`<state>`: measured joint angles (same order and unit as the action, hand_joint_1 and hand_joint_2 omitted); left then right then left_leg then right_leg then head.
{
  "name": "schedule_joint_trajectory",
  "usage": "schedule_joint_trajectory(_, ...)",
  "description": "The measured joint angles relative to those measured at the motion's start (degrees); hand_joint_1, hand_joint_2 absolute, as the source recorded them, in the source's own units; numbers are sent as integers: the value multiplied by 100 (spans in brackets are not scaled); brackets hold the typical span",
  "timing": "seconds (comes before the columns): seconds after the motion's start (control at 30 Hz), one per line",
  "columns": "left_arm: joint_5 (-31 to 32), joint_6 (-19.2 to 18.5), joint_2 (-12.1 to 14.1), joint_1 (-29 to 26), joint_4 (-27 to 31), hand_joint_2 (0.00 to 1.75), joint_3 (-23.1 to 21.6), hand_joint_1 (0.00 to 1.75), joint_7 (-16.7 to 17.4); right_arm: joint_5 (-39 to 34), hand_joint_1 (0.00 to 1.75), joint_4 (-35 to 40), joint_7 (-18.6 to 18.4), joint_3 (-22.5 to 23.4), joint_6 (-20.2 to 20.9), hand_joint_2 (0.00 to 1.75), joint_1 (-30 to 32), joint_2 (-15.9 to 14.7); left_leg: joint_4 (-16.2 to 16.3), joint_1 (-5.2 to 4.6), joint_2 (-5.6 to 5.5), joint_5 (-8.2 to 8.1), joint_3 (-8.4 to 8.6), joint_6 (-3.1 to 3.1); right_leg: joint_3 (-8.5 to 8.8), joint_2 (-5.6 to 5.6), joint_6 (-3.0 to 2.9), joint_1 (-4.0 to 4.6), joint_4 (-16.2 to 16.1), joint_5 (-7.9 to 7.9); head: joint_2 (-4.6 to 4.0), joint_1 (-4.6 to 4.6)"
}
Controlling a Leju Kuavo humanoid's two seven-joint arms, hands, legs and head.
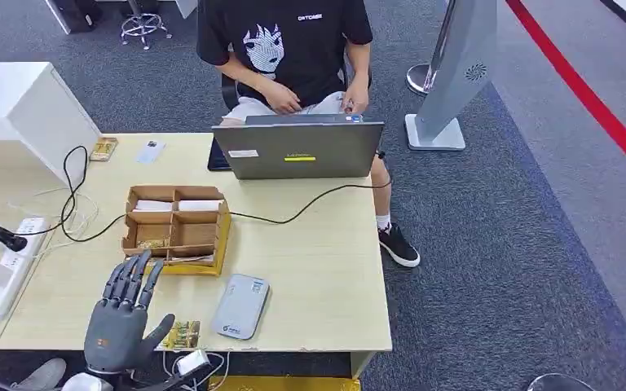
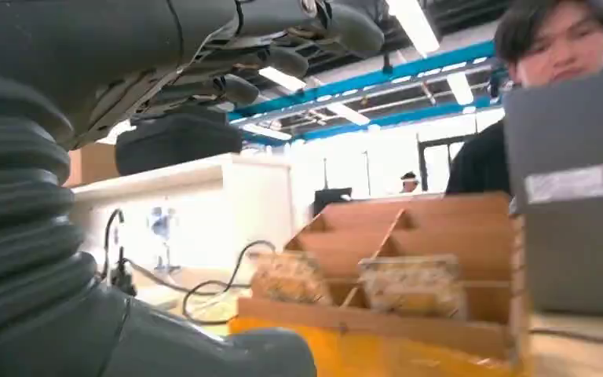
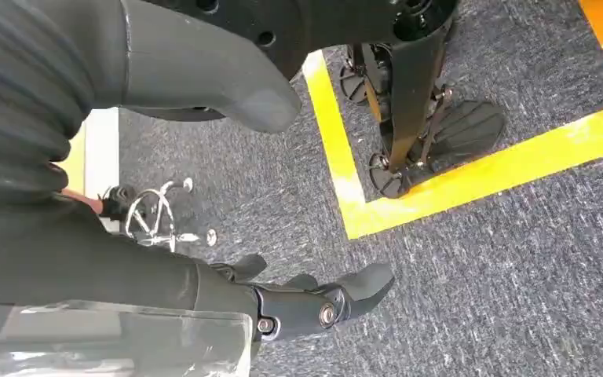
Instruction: Pass the card to the sensor for recognition and then transmit it.
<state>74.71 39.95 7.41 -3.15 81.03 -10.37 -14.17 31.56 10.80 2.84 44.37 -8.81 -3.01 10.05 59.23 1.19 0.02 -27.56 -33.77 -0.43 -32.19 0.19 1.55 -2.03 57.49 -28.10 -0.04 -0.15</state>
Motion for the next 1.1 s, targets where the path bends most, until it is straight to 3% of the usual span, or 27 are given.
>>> schedule_joint_trajectory(0.2, -334, 0, 260, 617, -1274, 175, 282, 0, 33, 149, 0, 0, -7, 0, 50, 175, -6, 0, 0, 0, 0, 2, 0, -3, 1, 2, -3, 0, 2, 3, 0, -2)
schedule_joint_trajectory(0.37, -313, 0, 433, 767, -1736, 175, 522, 0, -52, 182, 0, 0, -7, 0, 48, 175, -7, 0, 0, 0, 0, 2, -1, -3, -1, 4, -3, 0, 2, 2, 0, 0)
schedule_joint_trajectory(0.73, -19, 2, 487, 874, -1896, 175, 783, 0, -129, 269, 0, 0, -9, 0, 68, 175, -8, 0, 0, 0, 0, 2, 0, -3, -2, 3, -3, 0, 1, 3, 0, -2)
schedule_joint_trajectory(1.1, 289, 0, 583, 1147, -1695, 175, 672, 0, 171, 368, 0, 0, 0, 50, 92, 175, -23, 0, 1, 0, 0, 2, 0, -3, -3, 4, -3, 0, 1, 3, 0, 0)
